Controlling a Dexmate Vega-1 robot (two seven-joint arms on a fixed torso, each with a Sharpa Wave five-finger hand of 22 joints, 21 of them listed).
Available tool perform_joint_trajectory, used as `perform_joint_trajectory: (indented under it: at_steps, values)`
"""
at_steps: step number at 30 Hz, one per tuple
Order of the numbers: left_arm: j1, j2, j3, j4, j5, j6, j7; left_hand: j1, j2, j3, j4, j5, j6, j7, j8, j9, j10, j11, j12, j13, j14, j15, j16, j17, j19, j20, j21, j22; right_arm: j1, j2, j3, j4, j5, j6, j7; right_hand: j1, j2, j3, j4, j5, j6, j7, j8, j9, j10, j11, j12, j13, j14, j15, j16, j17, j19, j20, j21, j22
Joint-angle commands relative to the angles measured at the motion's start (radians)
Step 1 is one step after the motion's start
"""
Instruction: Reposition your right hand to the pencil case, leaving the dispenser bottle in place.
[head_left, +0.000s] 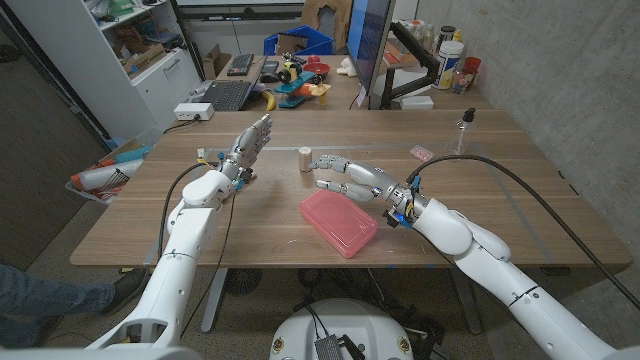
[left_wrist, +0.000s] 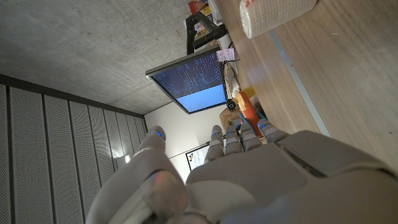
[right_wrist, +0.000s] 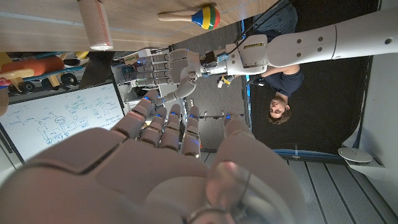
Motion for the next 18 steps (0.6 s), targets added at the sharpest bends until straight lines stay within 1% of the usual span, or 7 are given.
perform_joint_trajectory:
  at_steps: [1,12,18]
  values:
    - [0.001,-0.001,0.003,-0.005,0.003,0.006,0.005,0.001,0.010,0.002,-0.008,-0.004,0.002,0.003,0.001,0.003,0.000,-0.004,0.009,0.001,-0.010,-0.004,0.004,0.005,-0.007,0.003,0.006,0.004,-0.013,-0.013,-0.003,-0.015,-0.084,-0.017,-0.052,-0.001,-0.002,0.005,-0.008,0.004,0.013,0.000,0.003,0.003,0.008,-0.002,0.002,0.003,0.010,-0.004,-0.003,-0.001,-0.001,-0.002,-0.003,0.004]
    - [0.005,0.000,0.003,-0.010,0.002,0.008,0.005,0.001,0.011,0.002,-0.009,-0.004,0.003,0.003,0.001,0.003,0.000,-0.001,0.009,0.001,-0.011,-0.005,0.004,0.005,-0.007,0.004,0.006,0.004,-0.020,-0.024,-0.015,-0.029,-0.151,-0.033,-0.095,-0.002,-0.001,0.007,-0.008,0.005,0.017,-0.003,0.003,0.003,0.017,-0.003,0.004,0.003,0.018,-0.007,-0.002,-0.001,-0.002,-0.003,-0.003,0.003]
    - [0.006,0.002,0.002,-0.009,0.001,0.008,0.002,0.001,0.011,0.001,-0.010,-0.004,0.004,0.003,0.001,0.003,-0.001,-0.002,0.009,0.001,-0.011,-0.005,0.004,0.005,-0.007,0.004,0.006,0.004,-0.020,-0.031,-0.025,-0.038,-0.184,-0.054,-0.104,-0.002,-0.001,0.008,-0.008,0.005,0.021,-0.004,0.004,0.003,0.020,-0.005,0.004,0.003,0.021,-0.008,-0.002,-0.002,-0.003,-0.003,-0.003,0.003]
